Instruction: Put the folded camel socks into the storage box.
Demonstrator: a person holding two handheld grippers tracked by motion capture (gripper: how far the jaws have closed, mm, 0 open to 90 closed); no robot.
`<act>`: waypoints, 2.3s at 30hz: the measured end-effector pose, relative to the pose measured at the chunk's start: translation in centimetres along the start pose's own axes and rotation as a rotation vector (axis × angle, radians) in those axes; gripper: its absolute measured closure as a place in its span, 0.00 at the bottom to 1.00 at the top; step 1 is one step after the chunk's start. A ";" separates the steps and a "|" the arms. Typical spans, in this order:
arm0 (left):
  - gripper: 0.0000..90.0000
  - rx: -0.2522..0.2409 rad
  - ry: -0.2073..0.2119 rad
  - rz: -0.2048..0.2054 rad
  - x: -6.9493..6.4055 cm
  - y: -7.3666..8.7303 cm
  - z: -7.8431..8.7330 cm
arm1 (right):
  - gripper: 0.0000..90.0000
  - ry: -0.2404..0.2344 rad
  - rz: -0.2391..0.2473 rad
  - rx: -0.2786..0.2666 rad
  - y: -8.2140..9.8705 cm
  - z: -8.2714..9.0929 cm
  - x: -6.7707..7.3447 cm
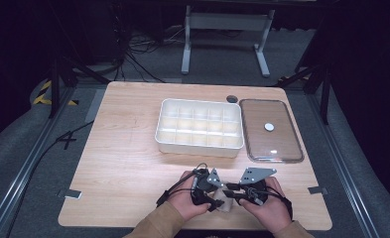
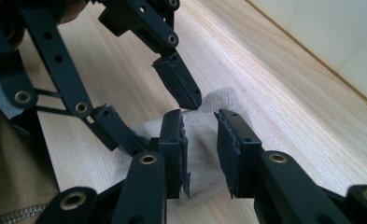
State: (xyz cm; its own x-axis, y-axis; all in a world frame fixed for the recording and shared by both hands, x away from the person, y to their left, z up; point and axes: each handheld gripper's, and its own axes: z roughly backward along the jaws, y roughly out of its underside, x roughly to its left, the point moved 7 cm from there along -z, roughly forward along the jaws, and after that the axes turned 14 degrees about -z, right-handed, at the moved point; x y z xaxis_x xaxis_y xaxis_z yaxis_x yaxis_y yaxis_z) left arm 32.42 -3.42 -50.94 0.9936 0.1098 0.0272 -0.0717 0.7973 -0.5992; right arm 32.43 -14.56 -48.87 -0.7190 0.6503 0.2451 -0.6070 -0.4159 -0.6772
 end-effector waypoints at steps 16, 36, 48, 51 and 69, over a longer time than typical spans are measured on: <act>0.43 0.010 -0.030 0.035 0.1 0.4 0.0 | 0.54 0.046 -0.080 0.070 0.6 -1.4 -1.5; 0.42 0.052 -0.090 0.068 0.1 1.7 0.4 | 0.53 -0.113 -0.198 0.194 0.5 -3.0 -1.8; 0.42 0.049 -0.094 0.082 0.0 2.0 0.6 | 0.79 -0.203 -0.177 0.218 0.4 -3.0 -1.2; 0.43 0.053 -0.094 0.064 -0.1 1.9 0.9 | 0.81 -0.194 -0.156 0.214 0.3 -2.9 -1.0; 0.44 -0.009 -0.173 0.156 2.7 4.5 6.0 | 0.83 -0.146 -0.045 0.125 -0.8 -1.5 -0.8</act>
State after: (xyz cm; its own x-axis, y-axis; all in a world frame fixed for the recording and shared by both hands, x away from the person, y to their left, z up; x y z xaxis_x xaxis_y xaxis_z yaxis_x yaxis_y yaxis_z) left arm 34.24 3.99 -48.80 0.9407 0.3319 0.0698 -0.2218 0.7577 -0.6138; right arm 34.03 -13.77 -49.59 -0.7263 0.5744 0.3776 -0.6704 -0.4705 -0.5737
